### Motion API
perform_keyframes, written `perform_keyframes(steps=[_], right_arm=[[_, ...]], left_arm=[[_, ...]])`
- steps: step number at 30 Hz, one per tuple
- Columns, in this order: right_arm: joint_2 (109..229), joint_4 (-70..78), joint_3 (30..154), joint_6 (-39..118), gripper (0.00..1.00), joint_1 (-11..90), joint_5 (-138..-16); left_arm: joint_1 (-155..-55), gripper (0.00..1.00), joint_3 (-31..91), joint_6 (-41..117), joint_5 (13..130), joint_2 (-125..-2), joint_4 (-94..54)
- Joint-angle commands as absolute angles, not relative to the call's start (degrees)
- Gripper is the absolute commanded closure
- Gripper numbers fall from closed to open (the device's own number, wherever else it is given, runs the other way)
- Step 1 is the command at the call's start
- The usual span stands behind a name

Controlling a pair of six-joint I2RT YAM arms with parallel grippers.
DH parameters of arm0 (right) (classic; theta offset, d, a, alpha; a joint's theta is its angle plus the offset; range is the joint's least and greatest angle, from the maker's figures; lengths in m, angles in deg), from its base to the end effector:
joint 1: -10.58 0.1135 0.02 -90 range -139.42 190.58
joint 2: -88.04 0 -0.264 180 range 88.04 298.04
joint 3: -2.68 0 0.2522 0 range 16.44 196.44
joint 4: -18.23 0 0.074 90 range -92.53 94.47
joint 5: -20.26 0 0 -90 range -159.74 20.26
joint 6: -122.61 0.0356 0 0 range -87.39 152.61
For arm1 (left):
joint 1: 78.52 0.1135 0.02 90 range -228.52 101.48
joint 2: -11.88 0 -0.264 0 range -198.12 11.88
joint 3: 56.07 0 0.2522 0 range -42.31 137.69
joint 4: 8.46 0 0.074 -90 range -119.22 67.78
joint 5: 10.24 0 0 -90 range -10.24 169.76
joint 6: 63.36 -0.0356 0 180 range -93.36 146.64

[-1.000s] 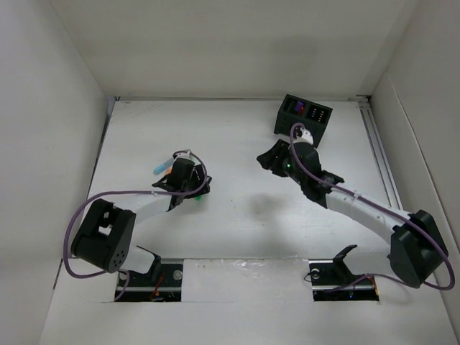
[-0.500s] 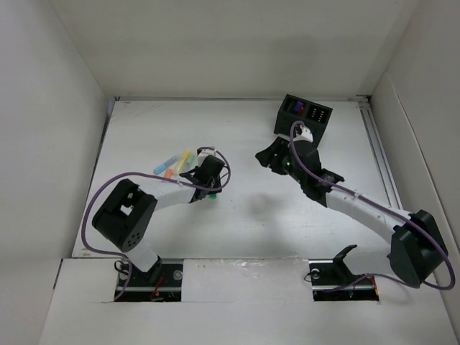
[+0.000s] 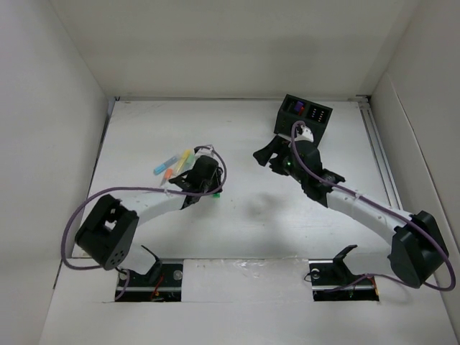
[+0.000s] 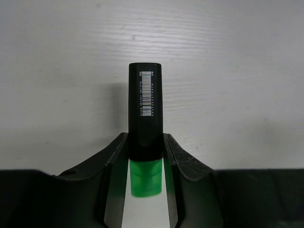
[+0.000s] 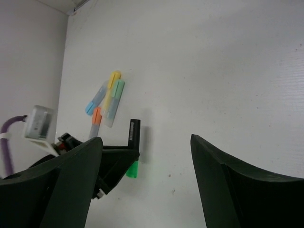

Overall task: Sort the stationery into containers
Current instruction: Pick up the pen from the center of the board.

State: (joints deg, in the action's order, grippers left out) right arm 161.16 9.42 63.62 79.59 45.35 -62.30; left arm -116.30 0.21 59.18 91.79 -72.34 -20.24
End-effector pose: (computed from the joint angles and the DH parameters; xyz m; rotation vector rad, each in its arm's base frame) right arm 0.2424 0.1627 0.2738 0.3049 2.0009 0.8102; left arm 0.2416 -0.1779 0.1885 -0.0084 2.2802 -0.4193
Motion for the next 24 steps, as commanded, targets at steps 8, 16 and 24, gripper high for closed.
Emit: perform_keyframes(steps=[8,16,24], right_arm=[[164.5,17.5,64.9,78.3,0.1,45.4,-79.5],[170.4,17.5,67.3,79.5,0.11,47.1,-80.2],[173.7,19.3,68.4,80.7,0.25,47.1,-80.9]], left_arm=[[-116.3,1.0,-4.0,57.6,68.2,-63.7,-1.5],[-116.3,1.0,-6.4,57.6,63.8,-61.8,3.0],[-116.3,1.0,-7.7,56.5,61.9,-60.5,4.4]])
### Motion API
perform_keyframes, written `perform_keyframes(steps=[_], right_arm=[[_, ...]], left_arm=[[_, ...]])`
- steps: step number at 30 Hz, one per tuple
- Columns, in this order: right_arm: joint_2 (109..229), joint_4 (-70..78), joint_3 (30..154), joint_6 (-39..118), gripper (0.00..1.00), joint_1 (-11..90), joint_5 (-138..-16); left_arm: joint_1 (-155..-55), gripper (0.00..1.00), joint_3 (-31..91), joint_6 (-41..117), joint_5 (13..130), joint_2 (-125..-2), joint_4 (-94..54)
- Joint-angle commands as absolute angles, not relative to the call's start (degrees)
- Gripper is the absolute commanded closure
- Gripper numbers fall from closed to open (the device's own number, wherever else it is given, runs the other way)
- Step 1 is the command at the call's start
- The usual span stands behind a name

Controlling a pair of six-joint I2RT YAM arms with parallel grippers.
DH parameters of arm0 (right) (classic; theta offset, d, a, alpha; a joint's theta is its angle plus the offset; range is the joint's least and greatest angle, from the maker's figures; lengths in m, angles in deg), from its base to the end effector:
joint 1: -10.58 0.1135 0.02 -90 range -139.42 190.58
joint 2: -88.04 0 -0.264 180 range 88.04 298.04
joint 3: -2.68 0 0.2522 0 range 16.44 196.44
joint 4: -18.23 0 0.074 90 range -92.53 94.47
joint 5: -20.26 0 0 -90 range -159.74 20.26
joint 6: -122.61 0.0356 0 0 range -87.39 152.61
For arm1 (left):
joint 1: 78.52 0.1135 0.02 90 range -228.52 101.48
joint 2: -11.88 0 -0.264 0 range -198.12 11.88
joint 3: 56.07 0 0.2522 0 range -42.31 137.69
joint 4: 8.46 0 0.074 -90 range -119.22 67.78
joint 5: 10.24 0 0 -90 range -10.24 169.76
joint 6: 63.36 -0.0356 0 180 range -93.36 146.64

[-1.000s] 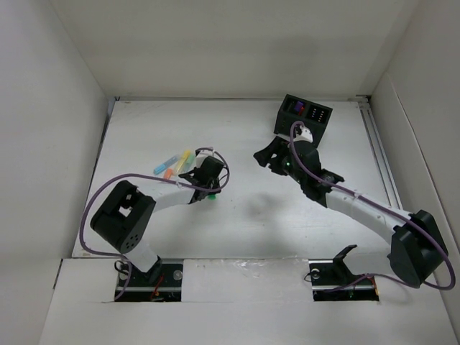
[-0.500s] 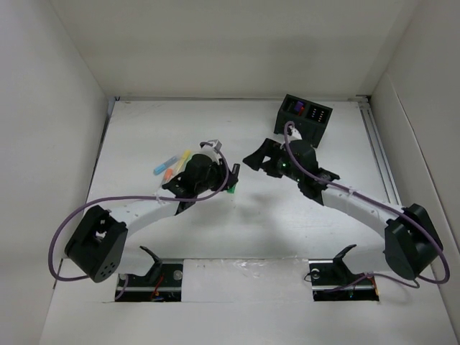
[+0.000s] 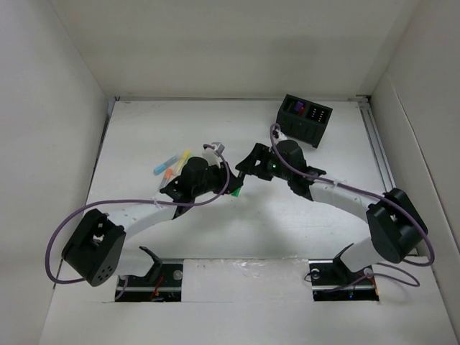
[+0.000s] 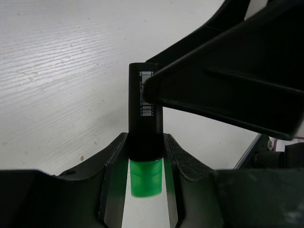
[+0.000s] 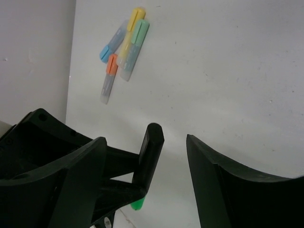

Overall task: Sort the stationery into containers
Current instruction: Pick up the pen from the center of the board, then place the pen in the storage box.

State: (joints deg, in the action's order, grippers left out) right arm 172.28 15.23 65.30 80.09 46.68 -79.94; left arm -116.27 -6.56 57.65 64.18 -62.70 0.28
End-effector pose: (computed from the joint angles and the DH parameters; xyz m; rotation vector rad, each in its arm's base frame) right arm 0.2606 0.1978 0.2378 0.0915 2.1717 1.0725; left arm 0.2173 -0.1803 0.2307 0.3189 1.9641 -1.0608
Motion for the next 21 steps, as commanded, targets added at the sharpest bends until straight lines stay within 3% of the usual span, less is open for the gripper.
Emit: perform_keyframes(steps=[1,3,7,8,10,11,14,15,21], right_arm=[[173.7,19.3,68.4,81.2,0.27,47.1,-80.9],[174.9,20.8,68.4,81.7,0.36,47.1,-80.9],[175.5,21.5,68.4,82.8,0.67,47.1,-82.3],[175.5,21.5,68.9,82.8,0.8,47.1,-82.3],[175.5,21.5,68.9,83.3,0.88,47.1,-82.3],[175.5,21.5,68.9,83.3,0.93,47.1,-82.3],[176.0,21.5,69.4,83.8,0.98,47.1,-81.6],[176.0,21.5,69.4,83.8,0.99,46.5,-80.9],[177.2,21.0,73.2,83.8,1.0,41.0,-79.9]], left_arm=[[-116.3,1.0,-7.7,56.5,61.9,-60.5,4.4],[-116.3,1.0,-7.7,56.0,61.2,-60.5,4.4],[-116.3,0.98,-8.2,56.0,61.2,-59.9,5.6],[-116.3,0.95,-8.2,55.5,61.2,-59.9,5.6],[-116.3,0.87,-8.2,55.5,61.2,-59.9,5.6],[-116.3,0.78,-8.2,55.5,61.2,-59.9,5.6],[-116.3,0.63,-9.0,55.5,63.7,-57.6,6.6],[-116.3,0.53,-9.0,54.9,64.4,-57.1,6.6],[-116.3,0.35,-9.9,53.8,69.4,-52.8,5.2]])
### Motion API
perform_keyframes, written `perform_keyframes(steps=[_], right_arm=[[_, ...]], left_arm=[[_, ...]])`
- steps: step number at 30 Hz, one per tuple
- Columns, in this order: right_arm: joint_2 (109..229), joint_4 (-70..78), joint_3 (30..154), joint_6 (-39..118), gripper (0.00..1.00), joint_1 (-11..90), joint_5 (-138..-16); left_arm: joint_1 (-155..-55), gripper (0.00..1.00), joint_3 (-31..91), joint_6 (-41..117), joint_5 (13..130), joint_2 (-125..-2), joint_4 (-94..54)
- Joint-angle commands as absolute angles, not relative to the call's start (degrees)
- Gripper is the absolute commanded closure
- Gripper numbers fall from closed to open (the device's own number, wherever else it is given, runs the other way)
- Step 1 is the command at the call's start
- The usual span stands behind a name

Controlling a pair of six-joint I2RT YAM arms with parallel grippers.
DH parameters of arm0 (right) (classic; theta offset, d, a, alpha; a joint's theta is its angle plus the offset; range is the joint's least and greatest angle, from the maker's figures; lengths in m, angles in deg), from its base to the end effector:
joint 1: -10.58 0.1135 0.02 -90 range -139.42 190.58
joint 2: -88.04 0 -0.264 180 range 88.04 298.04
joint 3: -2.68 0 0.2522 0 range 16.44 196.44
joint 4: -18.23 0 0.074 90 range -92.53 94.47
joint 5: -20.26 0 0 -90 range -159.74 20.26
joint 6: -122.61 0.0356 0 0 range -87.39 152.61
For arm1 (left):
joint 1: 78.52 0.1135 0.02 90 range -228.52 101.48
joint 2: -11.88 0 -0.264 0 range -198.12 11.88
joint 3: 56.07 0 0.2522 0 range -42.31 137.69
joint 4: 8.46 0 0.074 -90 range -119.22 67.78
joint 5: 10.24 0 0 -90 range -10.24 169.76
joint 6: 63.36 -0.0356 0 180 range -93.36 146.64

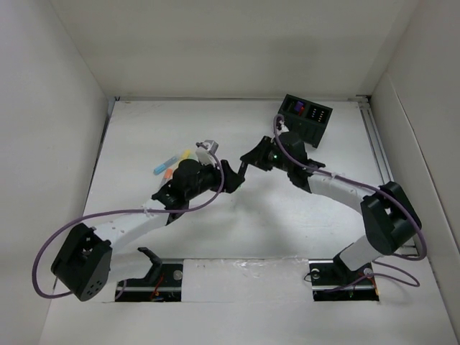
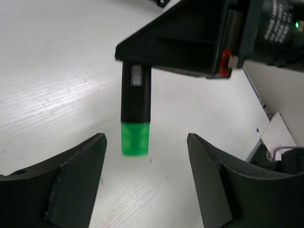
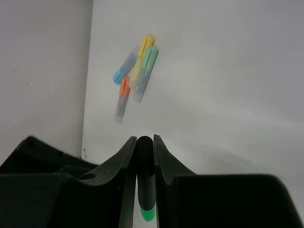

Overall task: Sort the stationery into containers
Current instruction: Place the pen in the storage box.

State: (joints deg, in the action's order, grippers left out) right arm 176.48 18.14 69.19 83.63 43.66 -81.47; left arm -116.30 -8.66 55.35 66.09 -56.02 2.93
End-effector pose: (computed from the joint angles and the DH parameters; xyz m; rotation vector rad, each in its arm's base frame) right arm 0.2874 0.1958 0.2424 0.1864 2.1271 1.1244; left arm 0.2036 -0.1685 0.2526 0.3322 1.8154 -1.0422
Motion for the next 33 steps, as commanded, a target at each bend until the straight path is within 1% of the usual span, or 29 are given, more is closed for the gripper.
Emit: perform_keyframes(steps=[1,2,3,5,6,8,9,10,12,13,14,21,28,31,32,33], right_arm=[[177.9,20.5,75.0,83.8,1.0,38.6,-79.3],[177.9,20.5,75.1,83.8,1.0,37.4,-78.7],[177.9,19.0,77.8,83.2,1.0,36.0,-78.7],[180.0,18.4,80.9,82.5,1.0,33.3,-77.0],[180.7,17.7,82.5,82.5,1.0,30.4,-74.2],[183.2,15.3,88.5,81.9,1.0,27.3,-71.8],[184.2,14.6,90.5,81.9,1.0,26.1,-66.2],[185.1,13.1,94.4,81.9,1.0,24.3,-63.0],[188.4,12.5,98.1,80.1,1.0,22.7,-58.3],[189.6,12.5,99.7,79.4,1.0,22.2,-53.9],[192.2,11.6,103.2,78.5,1.0,21.3,-52.3],[204.8,6.1,119.2,69.8,1.0,20.8,-42.5],[208.6,5.6,122.9,64.7,1.0,23.8,-33.5],[209.2,5.6,122.9,63.1,0.99,25.3,-31.8],[209.2,5.6,122.9,63.1,0.84,25.3,-30.9],[208.7,5.6,122.9,63.1,0.71,26.1,-30.9]], left_arm=[[-116.3,0.32,-10.9,53.8,71.5,-50.9,5.2],[-116.3,0.31,-11.5,53.8,72.7,-49.7,5.2],[-116.3,0.31,-12.2,53.8,73.8,-48.6,5.2],[-116.3,0.28,-13.6,53.2,77.4,-45.5,5.2],[-116.3,0.24,-14.1,53.2,78.7,-44.6,5.2],[-116.3,0.24,-14.8,53.7,81.1,-43.4,3.3],[-116.3,0.24,-14.8,53.7,81.7,-43.4,2.7],[-115.7,0.24,-14.8,53.7,81.7,-42.9,2.7],[-115.2,0.24,-14.8,54.9,81.7,-43.4,2.0],[-115.2,0.24,-14.8,54.9,81.0,-43.4,2.0],[-114.5,0.24,-14.3,55.4,81.0,-43.9,1.5],[-113.8,0.24,-12.5,55.9,81.0,-46.7,-0.7],[-113.8,0.24,-12.0,56.4,84.1,-47.9,-1.4],[-113.8,0.24,-12.0,56.4,86.3,-48.4,-2.0],[-113.8,0.24,-11.3,57.1,87.2,-49.0,-2.6],[-113.8,0.24,-11.3,57.1,89.1,-49.5,-3.8]])
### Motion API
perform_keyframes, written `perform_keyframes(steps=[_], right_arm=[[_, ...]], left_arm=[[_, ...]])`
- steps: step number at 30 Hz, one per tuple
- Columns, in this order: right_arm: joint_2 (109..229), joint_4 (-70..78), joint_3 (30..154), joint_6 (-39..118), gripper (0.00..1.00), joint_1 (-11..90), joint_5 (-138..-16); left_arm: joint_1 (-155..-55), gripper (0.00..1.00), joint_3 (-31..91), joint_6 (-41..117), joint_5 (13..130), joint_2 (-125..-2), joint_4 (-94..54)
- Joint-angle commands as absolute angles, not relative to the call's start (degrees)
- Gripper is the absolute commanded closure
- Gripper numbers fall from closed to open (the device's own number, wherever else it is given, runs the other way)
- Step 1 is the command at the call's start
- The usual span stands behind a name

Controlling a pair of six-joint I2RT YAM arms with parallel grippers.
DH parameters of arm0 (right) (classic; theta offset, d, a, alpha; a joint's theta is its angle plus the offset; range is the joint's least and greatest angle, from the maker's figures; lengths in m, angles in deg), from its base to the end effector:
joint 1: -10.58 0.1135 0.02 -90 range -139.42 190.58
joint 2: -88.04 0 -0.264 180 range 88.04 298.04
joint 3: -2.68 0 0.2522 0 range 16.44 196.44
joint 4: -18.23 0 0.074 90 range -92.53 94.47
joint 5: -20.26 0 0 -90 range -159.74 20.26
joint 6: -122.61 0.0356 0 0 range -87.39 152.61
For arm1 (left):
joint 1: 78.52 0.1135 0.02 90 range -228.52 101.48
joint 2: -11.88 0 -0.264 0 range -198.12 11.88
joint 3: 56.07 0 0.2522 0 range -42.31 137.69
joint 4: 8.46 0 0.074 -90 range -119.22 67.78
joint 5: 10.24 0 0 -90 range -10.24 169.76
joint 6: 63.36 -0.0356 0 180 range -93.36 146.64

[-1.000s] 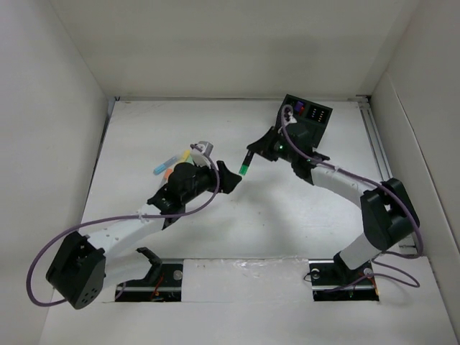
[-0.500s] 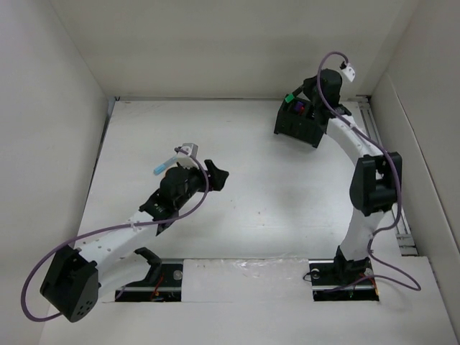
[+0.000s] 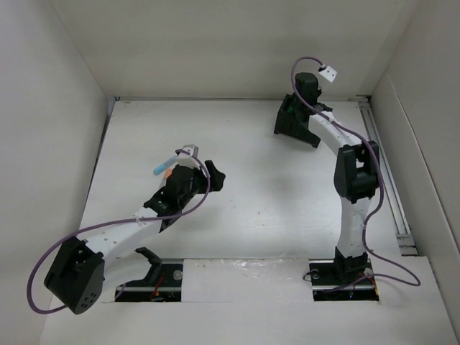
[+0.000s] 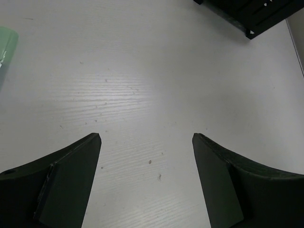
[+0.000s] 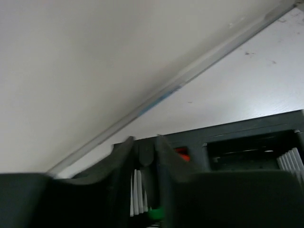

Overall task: Sort the stationery into containers
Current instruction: Place the pen in the storage box, then pick up the pen from the center of the board.

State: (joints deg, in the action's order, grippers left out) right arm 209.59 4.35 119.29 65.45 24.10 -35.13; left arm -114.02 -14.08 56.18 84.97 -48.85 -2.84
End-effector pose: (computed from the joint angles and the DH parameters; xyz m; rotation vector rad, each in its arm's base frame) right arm 0.4978 0.0989 0.2834 0.6959 1.7028 -0.0085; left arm 0.1943 -0.1346 0.2379 0.0296 1.8587 -0.7214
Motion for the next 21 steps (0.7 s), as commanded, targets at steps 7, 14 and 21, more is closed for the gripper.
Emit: perform_keyframes(steps=[7,14,21], right_arm=[[199.8,7.0,116.7,63.1,0.17,28.8,-32.1],[180.3,7.0,99.0,72.1,0.48,34.0,-38.2],[163.6,9.9,74.8,77.1,1.0,40.7,-47.4]], left_arm=[[-113.2,0.26,-9.4,59.9,98.1,-51.3,-8.3],[-112.7,0.35,-5.4,62.6,103.0,-56.7,-15.5],[-106.8,0.82,-2.9,63.7,100.4,-57.5,-21.1]])
